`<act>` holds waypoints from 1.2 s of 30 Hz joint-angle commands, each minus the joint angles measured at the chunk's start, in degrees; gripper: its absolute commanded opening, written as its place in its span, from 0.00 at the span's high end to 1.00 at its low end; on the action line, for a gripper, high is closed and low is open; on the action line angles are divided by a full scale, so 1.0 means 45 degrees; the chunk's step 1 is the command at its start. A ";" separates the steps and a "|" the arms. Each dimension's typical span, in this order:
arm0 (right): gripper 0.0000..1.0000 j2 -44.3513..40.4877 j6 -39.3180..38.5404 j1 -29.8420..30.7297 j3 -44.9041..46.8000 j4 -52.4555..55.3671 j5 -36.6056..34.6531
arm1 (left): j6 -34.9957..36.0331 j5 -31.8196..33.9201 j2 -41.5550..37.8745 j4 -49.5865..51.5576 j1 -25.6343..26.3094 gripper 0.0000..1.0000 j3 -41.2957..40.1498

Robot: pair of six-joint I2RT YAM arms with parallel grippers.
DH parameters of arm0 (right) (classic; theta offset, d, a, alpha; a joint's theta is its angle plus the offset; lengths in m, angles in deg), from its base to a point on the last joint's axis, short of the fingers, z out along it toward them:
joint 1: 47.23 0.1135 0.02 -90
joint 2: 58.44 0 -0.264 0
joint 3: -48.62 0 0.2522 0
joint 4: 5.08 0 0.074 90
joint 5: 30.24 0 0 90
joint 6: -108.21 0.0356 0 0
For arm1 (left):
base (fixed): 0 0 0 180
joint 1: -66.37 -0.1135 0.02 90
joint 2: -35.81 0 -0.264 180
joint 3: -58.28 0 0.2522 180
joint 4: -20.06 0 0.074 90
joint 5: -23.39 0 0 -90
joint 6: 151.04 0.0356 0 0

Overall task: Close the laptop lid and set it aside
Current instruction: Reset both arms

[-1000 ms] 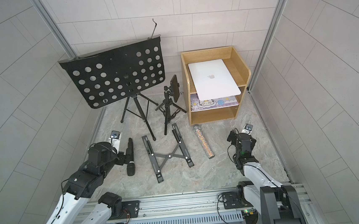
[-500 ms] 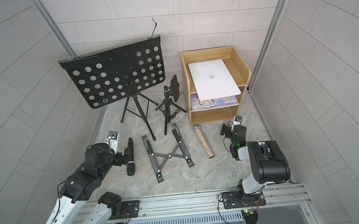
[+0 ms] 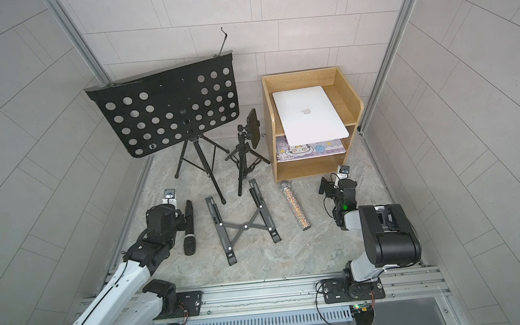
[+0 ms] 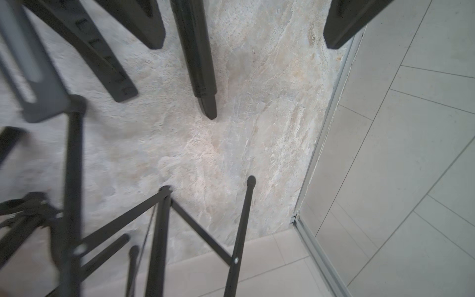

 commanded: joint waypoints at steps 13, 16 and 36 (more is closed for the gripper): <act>0.00 -0.0172 -0.0182 -0.0013 -0.0141 0.0087 0.0128 | -0.1466 -0.4395 0.6254 -0.9144 -0.3072 0.00 -0.0340; 0.00 -0.0172 -0.0176 -0.0013 -0.0140 0.0087 0.0117 | -0.1547 -0.4056 0.6834 -0.8331 -0.3077 0.00 0.0437; 0.00 -0.0191 -0.0166 -0.0013 -0.0179 0.0127 0.0111 | -0.1591 -0.4882 0.8957 -1.1973 -0.2353 0.00 -0.0167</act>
